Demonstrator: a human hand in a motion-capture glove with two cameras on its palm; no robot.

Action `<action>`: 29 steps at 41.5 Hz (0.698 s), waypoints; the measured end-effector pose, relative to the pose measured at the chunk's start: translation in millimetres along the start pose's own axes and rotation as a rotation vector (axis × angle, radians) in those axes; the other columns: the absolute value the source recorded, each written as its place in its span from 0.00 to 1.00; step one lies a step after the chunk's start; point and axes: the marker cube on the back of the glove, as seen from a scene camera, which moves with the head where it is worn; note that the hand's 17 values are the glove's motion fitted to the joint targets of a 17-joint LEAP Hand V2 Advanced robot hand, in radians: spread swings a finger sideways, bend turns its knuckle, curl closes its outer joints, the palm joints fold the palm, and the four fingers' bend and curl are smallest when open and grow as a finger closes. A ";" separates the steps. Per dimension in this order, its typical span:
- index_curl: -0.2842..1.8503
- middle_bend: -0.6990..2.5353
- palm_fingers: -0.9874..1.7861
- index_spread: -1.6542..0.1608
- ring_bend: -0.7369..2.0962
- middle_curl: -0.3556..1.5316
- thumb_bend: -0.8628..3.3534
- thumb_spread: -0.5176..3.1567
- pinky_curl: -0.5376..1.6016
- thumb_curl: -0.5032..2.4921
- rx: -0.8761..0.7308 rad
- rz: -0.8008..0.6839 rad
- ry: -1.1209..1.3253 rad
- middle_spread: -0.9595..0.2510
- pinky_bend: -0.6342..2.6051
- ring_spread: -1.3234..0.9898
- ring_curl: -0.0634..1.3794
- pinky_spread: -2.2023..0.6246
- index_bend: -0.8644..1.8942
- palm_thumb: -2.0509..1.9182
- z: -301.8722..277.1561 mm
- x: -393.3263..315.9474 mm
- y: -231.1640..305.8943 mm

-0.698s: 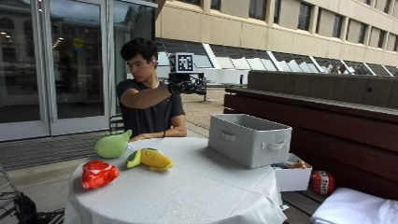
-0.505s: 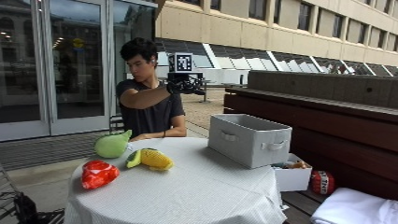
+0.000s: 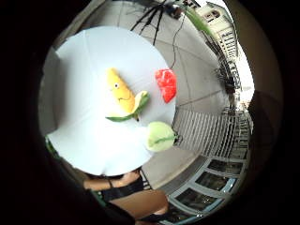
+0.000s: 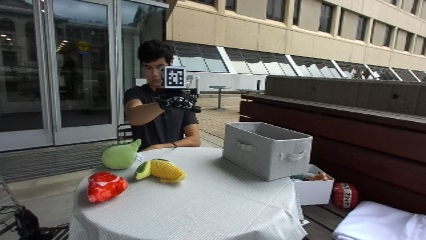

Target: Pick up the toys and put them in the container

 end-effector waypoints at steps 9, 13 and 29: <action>0.28 0.28 0.34 0.81 0.32 0.33 0.19 0.41 0.38 0.21 -0.046 0.038 -0.002 0.72 0.34 0.46 0.13 0.75 0.38 0.49 54.3 58.0 -10.8; 0.28 0.28 0.34 0.80 0.32 0.34 0.19 0.41 0.38 0.21 -0.070 0.080 -0.009 0.72 0.34 0.46 0.14 0.76 0.37 0.49 81.4 72.1 -15.8; 0.29 0.29 0.35 0.80 0.33 0.37 0.20 0.41 0.39 0.23 -0.263 0.180 -0.022 0.71 0.33 0.46 0.17 0.77 0.37 0.51 189.3 90.1 -26.4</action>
